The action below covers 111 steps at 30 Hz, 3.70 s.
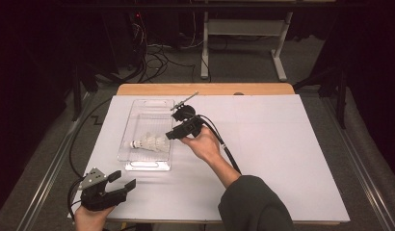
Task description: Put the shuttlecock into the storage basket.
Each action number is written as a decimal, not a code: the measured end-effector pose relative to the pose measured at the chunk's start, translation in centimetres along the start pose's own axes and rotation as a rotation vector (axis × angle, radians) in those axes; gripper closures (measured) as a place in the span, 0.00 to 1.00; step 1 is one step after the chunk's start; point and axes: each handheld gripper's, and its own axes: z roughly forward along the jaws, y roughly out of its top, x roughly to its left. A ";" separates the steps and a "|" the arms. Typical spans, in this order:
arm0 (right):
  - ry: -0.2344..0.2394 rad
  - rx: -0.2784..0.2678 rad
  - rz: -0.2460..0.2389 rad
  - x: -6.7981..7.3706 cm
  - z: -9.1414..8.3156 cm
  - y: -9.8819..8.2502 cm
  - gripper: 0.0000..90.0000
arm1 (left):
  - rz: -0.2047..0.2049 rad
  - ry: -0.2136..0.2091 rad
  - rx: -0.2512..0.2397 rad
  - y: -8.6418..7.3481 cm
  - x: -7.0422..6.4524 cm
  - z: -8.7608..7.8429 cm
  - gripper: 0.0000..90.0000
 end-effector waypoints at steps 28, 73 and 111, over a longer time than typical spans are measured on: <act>-0.027 -0.043 0.042 -2.4 -2.1 -2.5 0.65 | -0.003 0.000 0.000 0.0 0.0 0.1 0.35; -0.093 -0.064 0.071 -5.1 -4.8 -6.6 0.64 | -0.009 0.000 0.004 0.0 0.0 0.1 0.35; -0.109 -0.067 0.093 -6.4 -6.7 -9.4 0.65 | -0.014 0.002 -0.001 0.0 0.1 0.1 0.35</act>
